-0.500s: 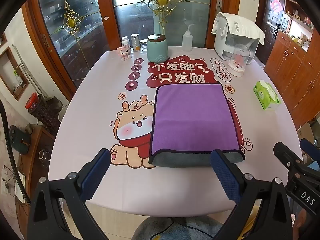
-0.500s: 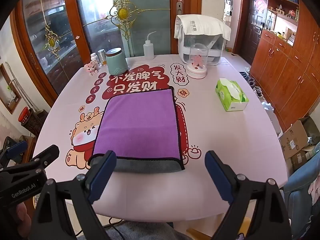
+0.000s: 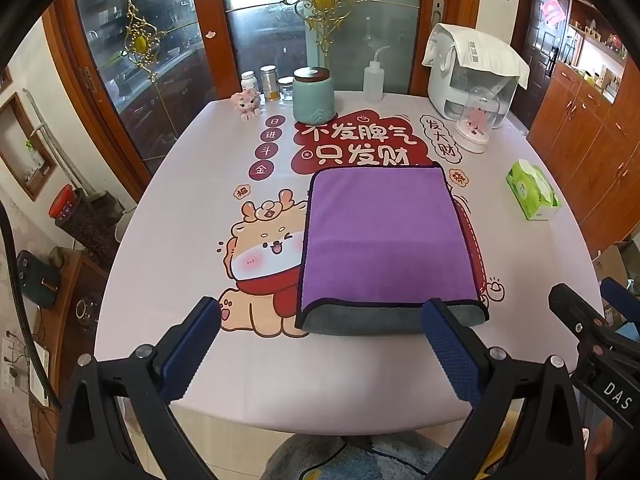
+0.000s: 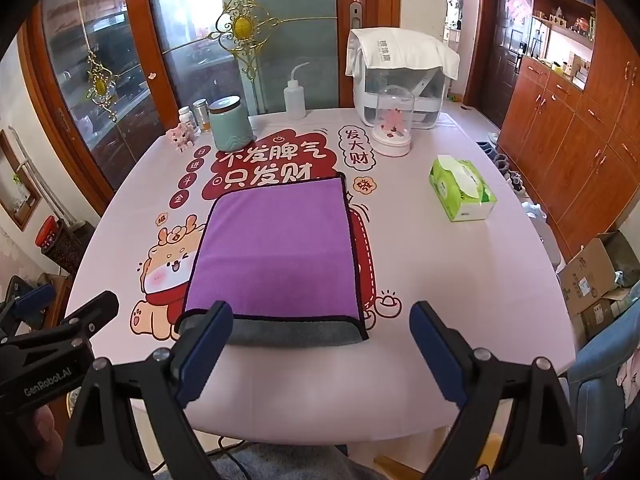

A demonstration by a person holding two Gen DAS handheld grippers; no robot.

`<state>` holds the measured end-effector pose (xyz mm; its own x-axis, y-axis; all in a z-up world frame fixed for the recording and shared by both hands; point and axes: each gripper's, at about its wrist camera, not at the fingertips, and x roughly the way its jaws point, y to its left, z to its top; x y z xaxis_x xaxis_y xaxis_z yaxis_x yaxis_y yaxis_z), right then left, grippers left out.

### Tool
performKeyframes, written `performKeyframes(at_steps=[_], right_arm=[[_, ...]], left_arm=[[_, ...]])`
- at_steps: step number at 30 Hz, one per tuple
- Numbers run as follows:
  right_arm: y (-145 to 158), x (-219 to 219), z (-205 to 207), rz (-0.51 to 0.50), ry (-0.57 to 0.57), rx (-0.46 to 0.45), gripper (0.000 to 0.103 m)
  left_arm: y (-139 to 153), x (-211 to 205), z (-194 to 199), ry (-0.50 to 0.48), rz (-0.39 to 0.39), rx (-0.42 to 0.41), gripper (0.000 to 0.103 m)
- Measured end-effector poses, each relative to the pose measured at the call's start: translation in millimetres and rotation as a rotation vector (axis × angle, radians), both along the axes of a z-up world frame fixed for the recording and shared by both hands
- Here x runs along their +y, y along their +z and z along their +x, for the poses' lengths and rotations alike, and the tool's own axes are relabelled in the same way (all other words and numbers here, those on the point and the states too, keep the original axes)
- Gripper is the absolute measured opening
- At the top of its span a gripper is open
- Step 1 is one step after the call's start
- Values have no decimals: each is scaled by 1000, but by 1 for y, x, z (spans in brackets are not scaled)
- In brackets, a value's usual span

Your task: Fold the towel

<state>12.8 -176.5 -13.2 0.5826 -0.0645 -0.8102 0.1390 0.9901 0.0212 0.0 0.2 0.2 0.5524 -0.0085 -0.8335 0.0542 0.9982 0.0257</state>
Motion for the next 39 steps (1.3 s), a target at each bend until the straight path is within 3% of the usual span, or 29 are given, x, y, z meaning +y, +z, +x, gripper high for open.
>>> performKeyframes(at_steps=[22,26,39], right_arm=[[-2,-5,2,38,-2,-12,91],[0,-5,1,41,6,-19,99],[4,-3,0,40,6,-21,100]], left_arm=[[-11,-3,1,3,8,11,103],[-10,0,3,2,11,12,103],[-7,3,4,8,12,21,103]])
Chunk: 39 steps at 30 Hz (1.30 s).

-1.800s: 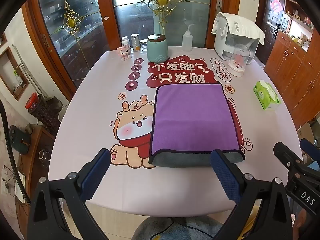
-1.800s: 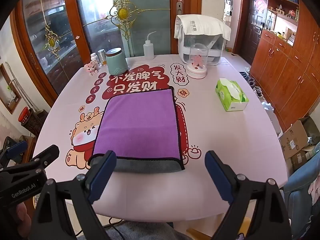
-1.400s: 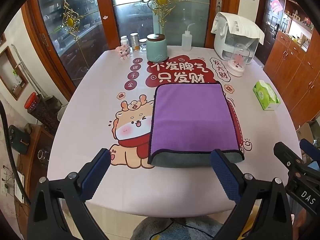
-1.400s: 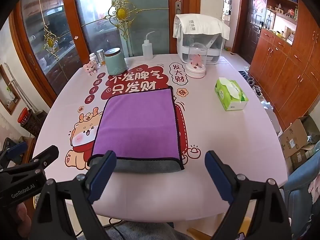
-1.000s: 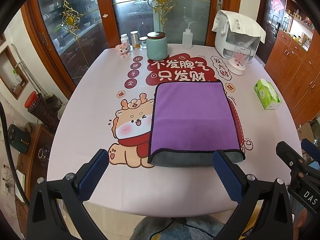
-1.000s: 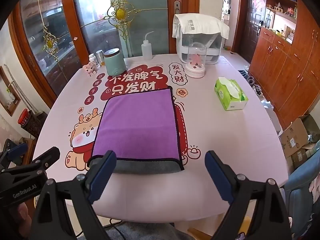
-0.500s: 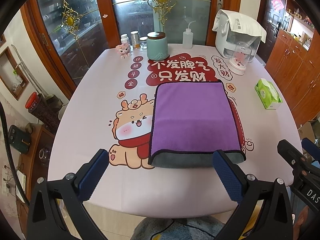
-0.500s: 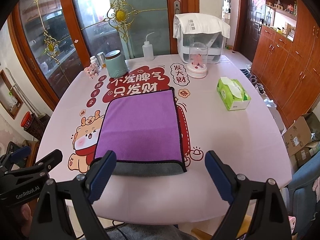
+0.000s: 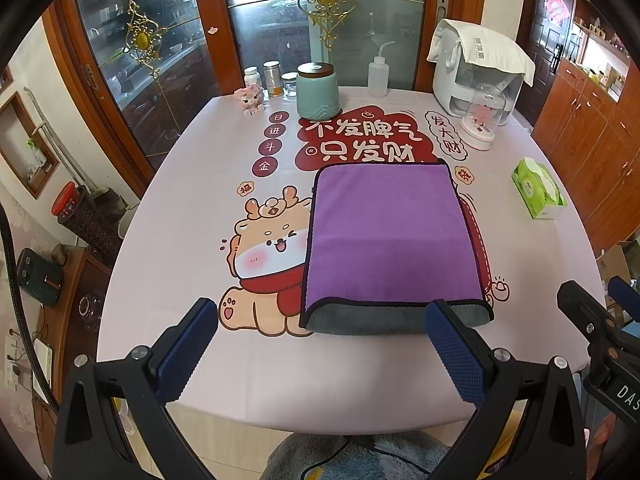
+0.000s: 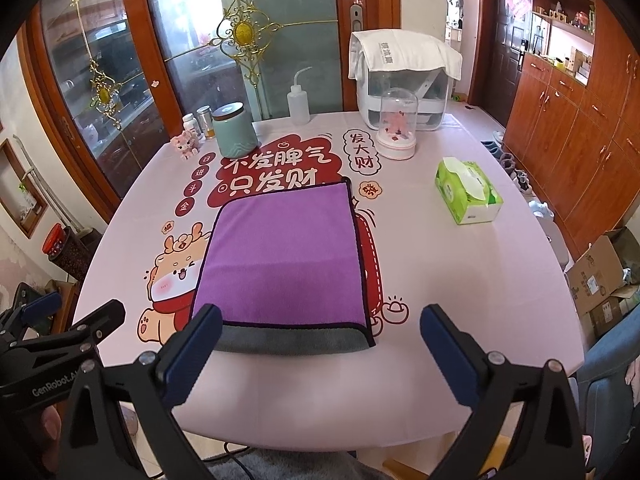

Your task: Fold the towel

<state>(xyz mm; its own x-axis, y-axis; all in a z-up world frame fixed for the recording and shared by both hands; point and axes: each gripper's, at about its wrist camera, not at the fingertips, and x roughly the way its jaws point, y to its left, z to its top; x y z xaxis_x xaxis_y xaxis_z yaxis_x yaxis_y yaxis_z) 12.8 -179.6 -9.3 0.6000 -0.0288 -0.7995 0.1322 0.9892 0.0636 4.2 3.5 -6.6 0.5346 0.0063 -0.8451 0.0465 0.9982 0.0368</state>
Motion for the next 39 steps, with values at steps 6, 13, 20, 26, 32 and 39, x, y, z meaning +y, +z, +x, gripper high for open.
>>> performKeyframes(at_steps=[6,13,20,26,32,39], right_arm=[[0,1,-2,3,-5,-6,100],[1,2,-7,13,0,-12,103],[0,4,-13,13,-4,-15,103],[3,4,-18,5,3,-22,103],[4,3,-22,3,3,-26,103],[1,0,-23,11,7,-15,103]], left_arm=[[0,-1,1,1,-1,-1,103],[2,0,-4,-8,3,-6,103],[4,1,-8,-5,3,-6,103],[5,3,-12,-4,1,-4,103],[4,1,-17,-10,4,-9,103],[1,-1,-22,-9,4,4,103]])
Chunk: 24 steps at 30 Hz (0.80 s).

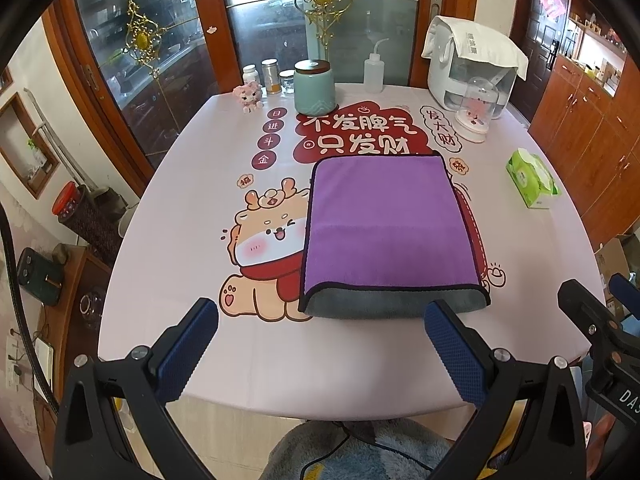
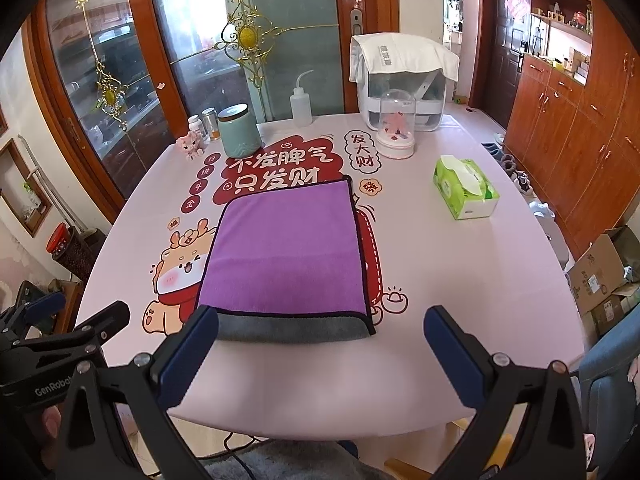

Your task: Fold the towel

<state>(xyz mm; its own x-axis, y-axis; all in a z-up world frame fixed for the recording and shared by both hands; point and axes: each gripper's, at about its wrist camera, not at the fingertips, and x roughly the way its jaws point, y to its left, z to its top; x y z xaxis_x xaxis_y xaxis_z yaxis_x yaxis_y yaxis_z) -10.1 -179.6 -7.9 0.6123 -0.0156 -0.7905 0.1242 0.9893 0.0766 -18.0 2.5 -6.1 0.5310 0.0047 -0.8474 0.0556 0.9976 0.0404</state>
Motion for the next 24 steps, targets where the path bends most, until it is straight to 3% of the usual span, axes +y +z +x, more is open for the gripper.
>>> performKeyframes(at_steps=[24], right_arm=[[-14,-15,13,44,28,37,103]], left_arm=[[-8,-17,9,-4,6,40,103]])
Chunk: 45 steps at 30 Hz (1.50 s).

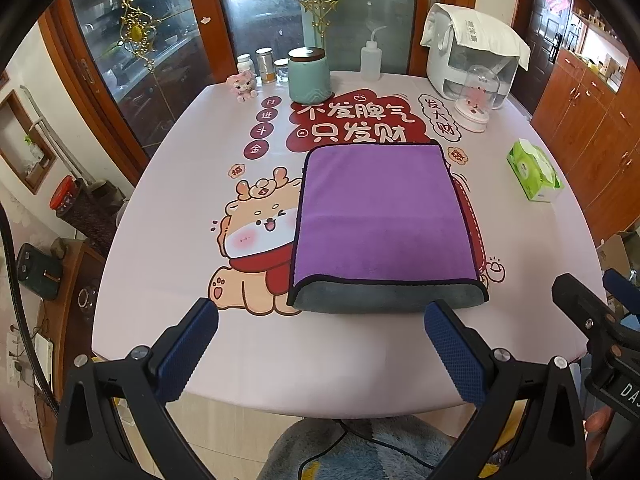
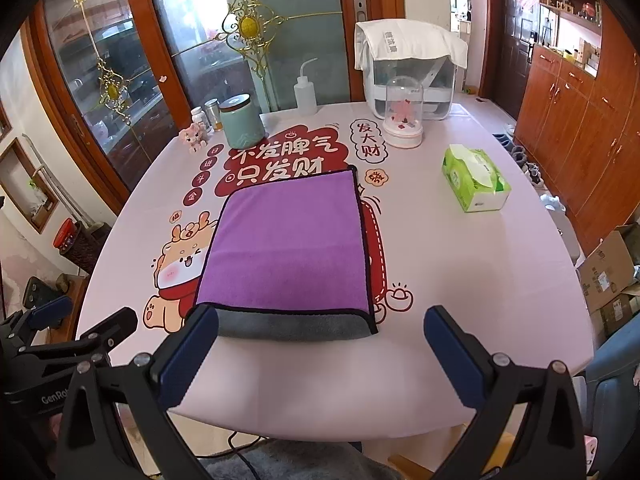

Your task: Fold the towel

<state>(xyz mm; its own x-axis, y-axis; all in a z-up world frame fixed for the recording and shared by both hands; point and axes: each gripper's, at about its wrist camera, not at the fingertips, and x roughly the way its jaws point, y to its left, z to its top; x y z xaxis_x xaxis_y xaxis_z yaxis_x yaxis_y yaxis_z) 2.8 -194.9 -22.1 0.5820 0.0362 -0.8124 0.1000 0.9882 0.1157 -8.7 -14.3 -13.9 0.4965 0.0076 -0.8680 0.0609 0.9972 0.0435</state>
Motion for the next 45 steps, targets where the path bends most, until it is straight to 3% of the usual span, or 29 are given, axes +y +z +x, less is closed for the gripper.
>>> performKeyframes(at_steps=[21,32,45], right_arm=[[-19,-8,26,-16,-10,36,103],[-35,-11,43,-25,-16,61,103],[-70,-5,57,-57,43,104,103]], left_arm=[[-21,-7,33,-34,-16,21,103],[-33,-15,49,-102,0,8,103],[-85,1,74,-71,-22,86,101]])
